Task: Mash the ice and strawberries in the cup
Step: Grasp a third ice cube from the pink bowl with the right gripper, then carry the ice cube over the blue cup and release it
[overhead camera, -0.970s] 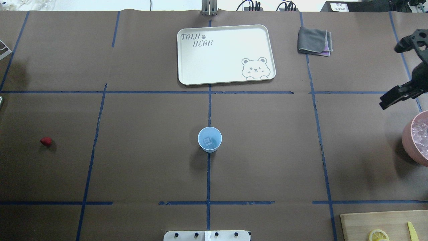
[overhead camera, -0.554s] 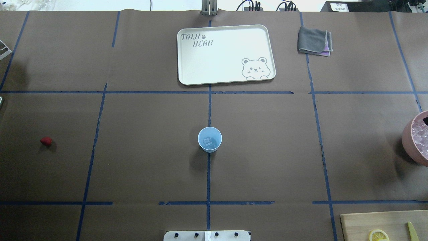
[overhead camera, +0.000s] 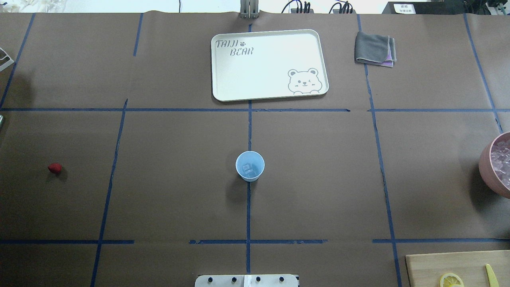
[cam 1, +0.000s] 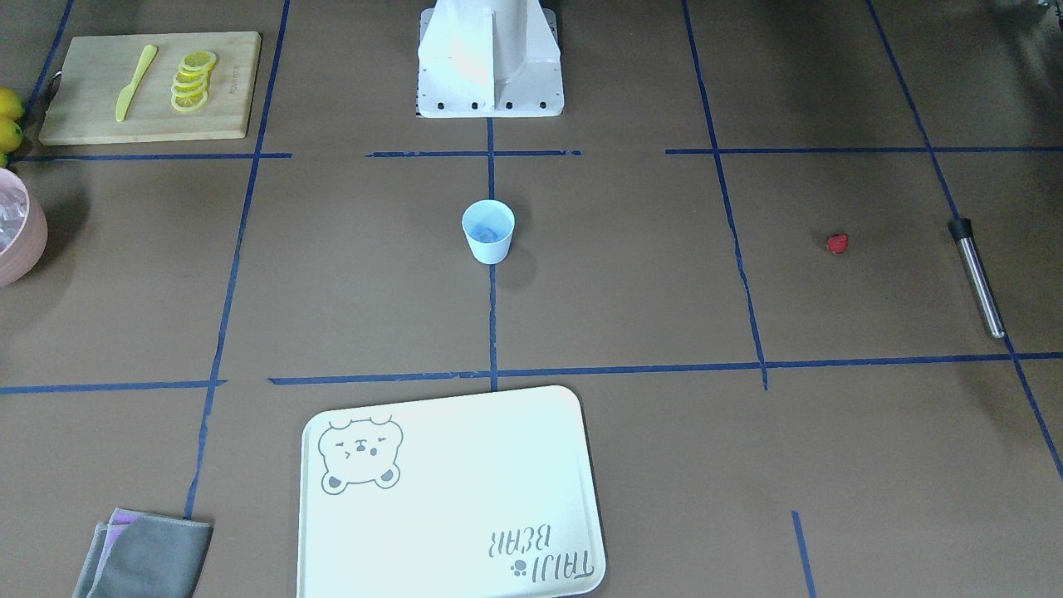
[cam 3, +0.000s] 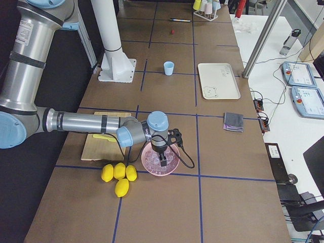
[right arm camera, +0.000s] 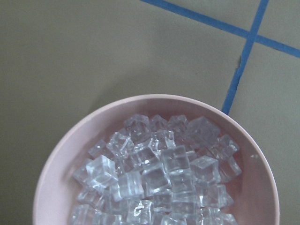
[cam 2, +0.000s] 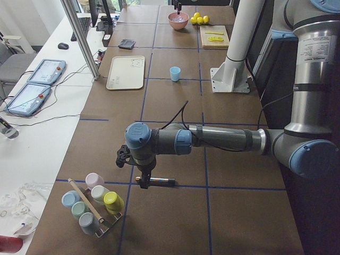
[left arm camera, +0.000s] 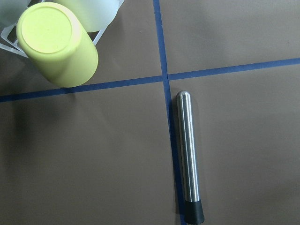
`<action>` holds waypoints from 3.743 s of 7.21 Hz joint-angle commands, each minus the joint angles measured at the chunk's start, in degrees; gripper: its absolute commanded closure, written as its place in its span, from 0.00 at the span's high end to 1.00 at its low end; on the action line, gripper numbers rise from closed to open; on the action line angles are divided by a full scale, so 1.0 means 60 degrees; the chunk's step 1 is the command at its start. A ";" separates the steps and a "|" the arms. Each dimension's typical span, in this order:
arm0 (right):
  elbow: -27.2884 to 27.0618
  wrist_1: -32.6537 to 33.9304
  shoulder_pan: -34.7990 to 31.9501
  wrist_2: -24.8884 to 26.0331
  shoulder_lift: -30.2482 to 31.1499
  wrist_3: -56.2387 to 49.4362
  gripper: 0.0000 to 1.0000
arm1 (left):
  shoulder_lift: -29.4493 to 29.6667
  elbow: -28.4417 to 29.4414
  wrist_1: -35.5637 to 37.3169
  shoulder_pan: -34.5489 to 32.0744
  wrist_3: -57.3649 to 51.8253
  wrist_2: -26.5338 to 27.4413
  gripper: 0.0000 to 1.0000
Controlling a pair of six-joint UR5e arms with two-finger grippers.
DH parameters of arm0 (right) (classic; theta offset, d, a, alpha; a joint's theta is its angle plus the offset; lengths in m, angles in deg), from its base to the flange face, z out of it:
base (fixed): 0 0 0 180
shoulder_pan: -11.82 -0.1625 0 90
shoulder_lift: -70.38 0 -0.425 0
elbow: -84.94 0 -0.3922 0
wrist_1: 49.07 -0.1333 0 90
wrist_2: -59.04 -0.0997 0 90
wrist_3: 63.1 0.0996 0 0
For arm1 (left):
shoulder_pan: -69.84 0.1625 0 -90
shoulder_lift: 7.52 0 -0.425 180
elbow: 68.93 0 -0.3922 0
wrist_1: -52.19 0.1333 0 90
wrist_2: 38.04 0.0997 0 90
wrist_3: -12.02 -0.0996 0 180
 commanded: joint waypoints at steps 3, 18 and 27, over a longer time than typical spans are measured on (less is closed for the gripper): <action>0.0158 -0.0053 0.0460 0.0030 0.0019 0.0628 0.84 | 0.0000 -0.0015 -0.0011 0.0000 0.0000 -0.0015 1.00; -0.0279 0.0094 0.0126 0.0191 -0.0403 0.0538 0.02 | -0.0014 -0.0117 0.0003 -0.0015 0.0000 -0.0045 1.00; -0.0809 0.5039 0.4074 0.0947 -0.7752 0.6246 0.02 | 0.0088 -0.0147 0.0018 0.0000 -0.0074 -0.0045 1.00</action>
